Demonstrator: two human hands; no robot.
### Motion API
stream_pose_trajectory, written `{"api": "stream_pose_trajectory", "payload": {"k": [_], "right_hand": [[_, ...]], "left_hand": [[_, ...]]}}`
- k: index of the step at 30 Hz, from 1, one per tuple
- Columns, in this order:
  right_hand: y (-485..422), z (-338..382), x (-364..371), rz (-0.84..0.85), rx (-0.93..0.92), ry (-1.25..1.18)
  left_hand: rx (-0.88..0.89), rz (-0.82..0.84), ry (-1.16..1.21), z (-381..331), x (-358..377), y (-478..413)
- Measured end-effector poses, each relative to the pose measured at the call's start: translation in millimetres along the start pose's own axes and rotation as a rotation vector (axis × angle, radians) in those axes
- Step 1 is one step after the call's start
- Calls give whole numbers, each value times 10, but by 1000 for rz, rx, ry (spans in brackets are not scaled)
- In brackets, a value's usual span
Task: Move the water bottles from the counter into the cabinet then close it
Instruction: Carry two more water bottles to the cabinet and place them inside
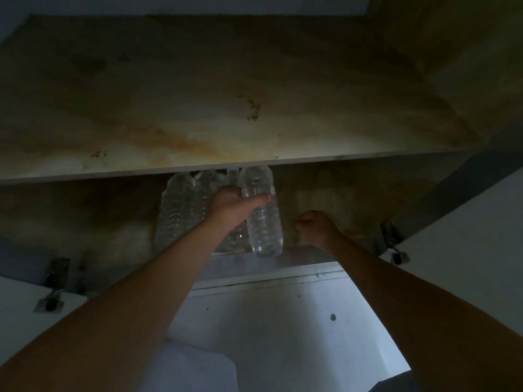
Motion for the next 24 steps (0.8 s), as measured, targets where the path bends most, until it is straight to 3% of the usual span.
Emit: {"api": "stream_pose_trajectory", "payload": {"k": [14,21,24], "right_hand": [[-50,-486,-170,-79,111,-90],[-97,-501,-38,-62,65,-157],[-133,-471,-2,-67,68,-193]], "left_hand": [[-38,33,-284,188,1070,-744],[230,84,-604,53,1131,-595],[424,105,-678,-104,1026,-372]]}}
Point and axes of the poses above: each hand's wrist, its own y-axis away from the middle knuckle, its own x-axis out of the palm, z = x × y, the point moved 7 cm from there along -y, towards the middle knuckle, and after that the axes turned 6 degrees about y, right-handed, at the moved point
